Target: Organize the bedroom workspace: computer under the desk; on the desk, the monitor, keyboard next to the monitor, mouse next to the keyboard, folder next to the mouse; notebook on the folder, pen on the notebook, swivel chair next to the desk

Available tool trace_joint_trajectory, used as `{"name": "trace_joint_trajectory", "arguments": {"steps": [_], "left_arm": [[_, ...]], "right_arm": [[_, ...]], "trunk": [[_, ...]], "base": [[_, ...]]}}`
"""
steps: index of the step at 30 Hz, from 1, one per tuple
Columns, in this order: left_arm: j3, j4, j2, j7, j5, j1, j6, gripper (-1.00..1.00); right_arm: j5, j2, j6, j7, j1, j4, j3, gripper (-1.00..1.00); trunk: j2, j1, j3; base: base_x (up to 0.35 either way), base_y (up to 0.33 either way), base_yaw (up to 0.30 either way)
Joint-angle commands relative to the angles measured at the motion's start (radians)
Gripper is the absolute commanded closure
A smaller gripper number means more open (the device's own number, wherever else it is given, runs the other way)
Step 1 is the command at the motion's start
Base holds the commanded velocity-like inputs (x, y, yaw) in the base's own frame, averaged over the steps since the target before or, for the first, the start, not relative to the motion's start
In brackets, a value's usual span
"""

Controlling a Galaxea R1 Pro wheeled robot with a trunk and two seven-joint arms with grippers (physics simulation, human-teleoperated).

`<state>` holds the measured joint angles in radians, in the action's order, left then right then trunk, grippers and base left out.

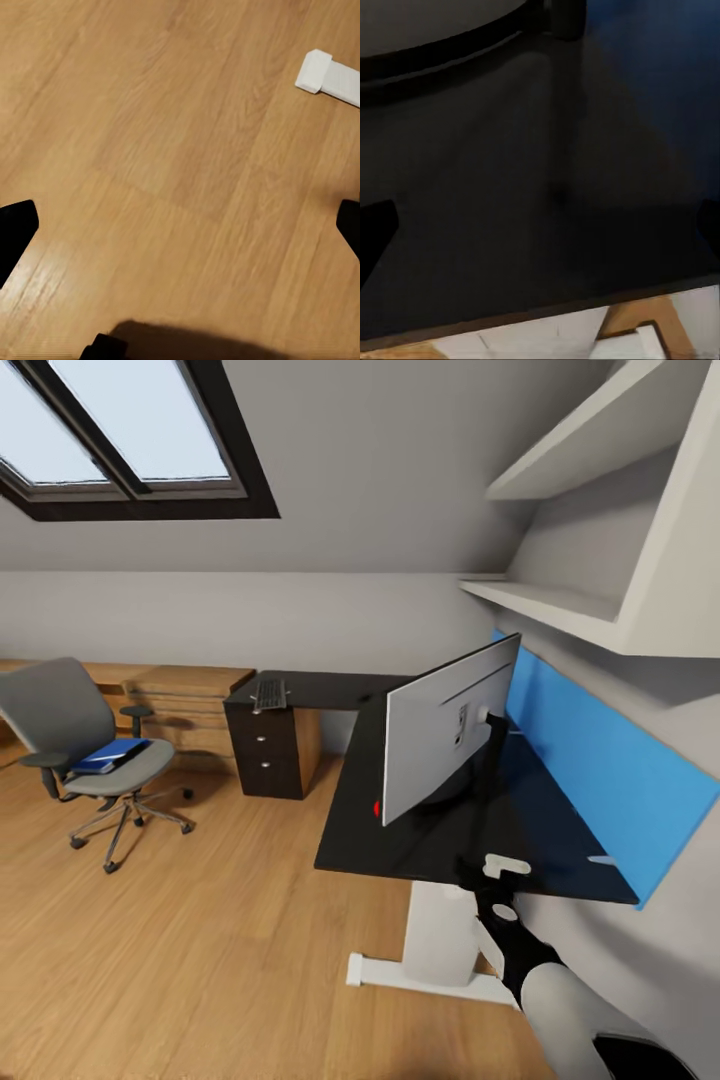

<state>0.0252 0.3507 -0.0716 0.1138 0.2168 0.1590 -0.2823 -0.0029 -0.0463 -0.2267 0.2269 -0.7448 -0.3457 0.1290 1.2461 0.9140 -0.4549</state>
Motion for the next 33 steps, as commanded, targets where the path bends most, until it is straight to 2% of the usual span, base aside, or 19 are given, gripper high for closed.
{"name": "trace_joint_trajectory", "arguments": {"steps": [1,3,5,7,8,9,12,14,17,18,20,22,24,26,33], "left_arm": [[0.002,0.000,0.000,0.000,0.001,0.001,-0.003,-1.00],[0.002,0.000,0.000,0.000,0.001,0.001,-0.003,-1.00],[0.002,-0.001,0.000,0.000,0.000,0.001,-0.003,-1.00],[0.002,0.000,0.000,0.000,0.000,0.001,-0.002,-1.00],[0.002,-0.001,0.000,0.000,0.000,0.001,-0.002,-1.00],[0.002,0.000,0.000,0.000,0.000,0.001,-0.002,-1.00],[0.002,-0.001,0.000,0.000,-0.001,0.001,-0.002,-1.00],[0.002,0.000,0.000,0.000,-0.001,0.001,-0.003,-1.00],[0.001,0.000,-0.001,0.000,-0.001,0.001,-0.003,-1.00],[0.001,0.000,-0.002,0.000,-0.001,0.001,-0.003,-1.00],[0.001,0.000,-0.002,0.000,-0.001,0.001,-0.003,-1.00],[0.001,0.000,-0.002,0.000,-0.001,0.001,-0.004,-1.00],[0.001,0.001,-0.001,-0.001,-0.001,0.001,-0.004,-1.00],[0.001,0.001,-0.001,-0.002,-0.001,0.001,-0.004,-1.00],[0.001,0.000,-0.002,-0.002,-0.001,0.001,-0.005,-1.00]], "right_arm": [[0.000,-0.008,0.030,0.000,-0.001,-0.027,0.003,-1.00],[0.000,-0.020,0.084,0.000,-0.001,-0.083,0.003,-1.00],[0.000,-0.033,0.163,0.000,-0.001,-0.161,0.003,-1.00],[0.000,-0.051,0.273,0.000,0.000,-0.258,0.003,-1.00],[0.000,-0.055,0.296,0.000,-0.001,-0.281,0.003,-1.00],[0.000,-0.072,0.344,0.000,0.000,-0.343,0.002,-1.00],[0.003,-0.105,0.374,0.000,0.001,-0.405,-0.001,-1.00],[0.003,-0.116,0.368,-0.001,0.002,-0.420,-0.011,-1.00],[0.004,-0.125,0.318,-0.001,0.009,-0.428,-0.048,-1.00],[0.004,-0.127,0.287,0.000,0.021,-0.429,-0.075,-1.00],[0.005,-0.128,0.216,0.007,0.056,-0.438,-0.167,-1.00],[0.006,-0.128,0.192,0.027,0.069,-0.447,-0.215,-1.00],[0.006,-0.128,0.172,0.094,0.081,-0.454,-0.254,-1.00],[0.005,-0.128,0.160,0.128,0.084,-0.456,-0.264,-1.00],[0.005,-0.128,0.099,0.168,0.088,-0.455,-0.273,-1.00]], "trunk": [[0.001,0.000,-0.001],[0.001,0.000,-0.001],[0.001,0.000,-0.001],[0.001,0.000,-0.001],[0.001,0.000,-0.001],[0.001,0.000,-0.001],[0.001,0.000,-0.001],[0.001,0.000,-0.001],[0.001,0.000,-0.001],[0.001,0.000,-0.001],[0.001,0.000,-0.001],[0.001,0.000,-0.001],[0.001,0.000,-0.001],[0.001,0.000,-0.001],[0.001,0.000,-0.001]], "base": [[-0.129,0.286,0.000],[-0.085,0.254,0.000],[-0.038,0.129,0.000],[-0.018,0.060,0.000],[-0.011,0.037,0.000],[-0.006,0.019,0.000],[-0.003,0.009,0.000],[-0.001,0.004,0.000],[0.000,0.001,0.000],[0.000,0.000,0.000],[0.000,0.053,0.000],[0.000,0.150,0.000],[0.000,0.245,0.000],[0.000,0.226,0.000],[0.000,0.074,0.000]]}}
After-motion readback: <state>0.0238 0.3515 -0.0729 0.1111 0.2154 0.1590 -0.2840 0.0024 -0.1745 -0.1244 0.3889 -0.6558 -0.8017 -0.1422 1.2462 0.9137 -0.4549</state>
